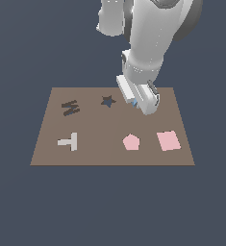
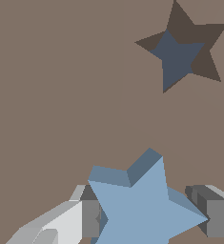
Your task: Insert a designated object into the corresponding slot on a board.
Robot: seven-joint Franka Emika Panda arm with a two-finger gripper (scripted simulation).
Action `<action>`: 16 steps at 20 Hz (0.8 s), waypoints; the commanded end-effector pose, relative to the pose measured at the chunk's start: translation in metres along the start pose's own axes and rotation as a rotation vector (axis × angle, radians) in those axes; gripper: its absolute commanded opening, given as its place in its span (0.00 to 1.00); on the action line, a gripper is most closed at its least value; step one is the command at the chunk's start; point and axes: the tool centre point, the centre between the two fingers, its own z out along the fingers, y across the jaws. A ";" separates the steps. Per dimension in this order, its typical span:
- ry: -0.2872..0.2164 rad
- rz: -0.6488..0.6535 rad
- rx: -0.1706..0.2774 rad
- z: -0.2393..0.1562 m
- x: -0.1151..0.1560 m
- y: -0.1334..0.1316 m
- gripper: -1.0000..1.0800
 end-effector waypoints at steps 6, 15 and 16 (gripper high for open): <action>0.000 -0.158 0.000 -0.001 0.005 0.009 0.00; -0.001 -0.448 0.001 -0.002 0.017 0.025 0.00; -0.001 -0.485 0.001 -0.002 0.019 0.026 0.00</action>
